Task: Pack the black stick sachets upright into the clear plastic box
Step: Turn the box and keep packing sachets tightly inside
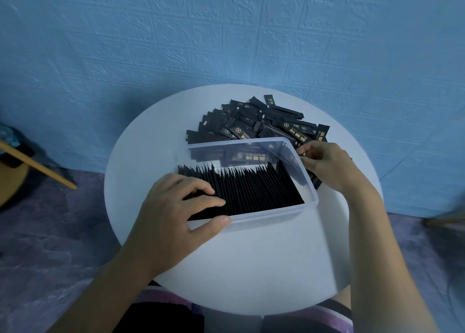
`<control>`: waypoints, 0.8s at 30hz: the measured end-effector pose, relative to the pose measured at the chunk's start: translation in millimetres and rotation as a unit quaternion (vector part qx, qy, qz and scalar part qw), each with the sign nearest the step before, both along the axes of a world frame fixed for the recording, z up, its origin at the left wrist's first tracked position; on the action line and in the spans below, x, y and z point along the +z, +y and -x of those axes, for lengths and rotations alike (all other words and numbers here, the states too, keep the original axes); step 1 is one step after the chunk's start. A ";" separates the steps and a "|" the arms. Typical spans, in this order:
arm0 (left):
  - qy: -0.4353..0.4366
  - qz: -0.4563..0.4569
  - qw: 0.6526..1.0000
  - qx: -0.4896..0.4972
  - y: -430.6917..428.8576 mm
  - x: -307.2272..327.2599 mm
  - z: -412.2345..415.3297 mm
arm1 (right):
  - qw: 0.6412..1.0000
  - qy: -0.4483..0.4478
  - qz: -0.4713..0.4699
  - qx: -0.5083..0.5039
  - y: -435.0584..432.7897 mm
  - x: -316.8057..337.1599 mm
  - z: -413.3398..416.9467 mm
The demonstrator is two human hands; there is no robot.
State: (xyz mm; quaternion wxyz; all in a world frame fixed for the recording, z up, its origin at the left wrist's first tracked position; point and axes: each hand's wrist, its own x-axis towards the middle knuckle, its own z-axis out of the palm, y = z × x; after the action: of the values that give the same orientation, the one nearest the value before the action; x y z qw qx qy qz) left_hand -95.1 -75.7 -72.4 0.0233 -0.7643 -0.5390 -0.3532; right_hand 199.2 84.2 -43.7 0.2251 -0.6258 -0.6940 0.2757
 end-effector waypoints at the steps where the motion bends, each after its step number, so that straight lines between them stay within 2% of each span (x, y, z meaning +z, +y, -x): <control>1: 0.000 0.001 1.000 0.001 0.1 -0.1 0.0 | 1.000 0.000 0.004 0.003 -0.6 0.6 -0.7; 10: -0.001 0.005 1.000 0.000 0.0 0.1 -0.4 | 0.998 0.045 0.029 0.024 -4.3 2.6 -1.4; 13: -0.003 0.010 1.000 0.002 -0.4 -0.6 0.4 | 0.995 0.100 0.003 -0.009 -8.0 12.5 -2.4; 18: -0.003 0.004 1.000 -0.002 -0.2 -0.8 0.0 | 0.975 0.187 -0.105 -0.051 -25.5 56.2 5.8; 21: -0.003 -0.001 1.000 0.001 -0.3 -0.6 -0.5 | 0.965 0.237 -0.110 0.009 -47.5 82.4 31.6; 24: -0.005 -0.002 1.000 0.000 0.1 -1.7 -0.5 | 0.973 0.205 -0.020 0.104 -67.0 77.4 72.5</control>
State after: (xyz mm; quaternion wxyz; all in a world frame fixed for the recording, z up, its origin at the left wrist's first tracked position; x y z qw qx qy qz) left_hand -94.6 -75.6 -74.2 0.0218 -0.7623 -0.5385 -0.3584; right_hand 126.7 17.2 33.7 0.3457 -0.4758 -0.6996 0.4058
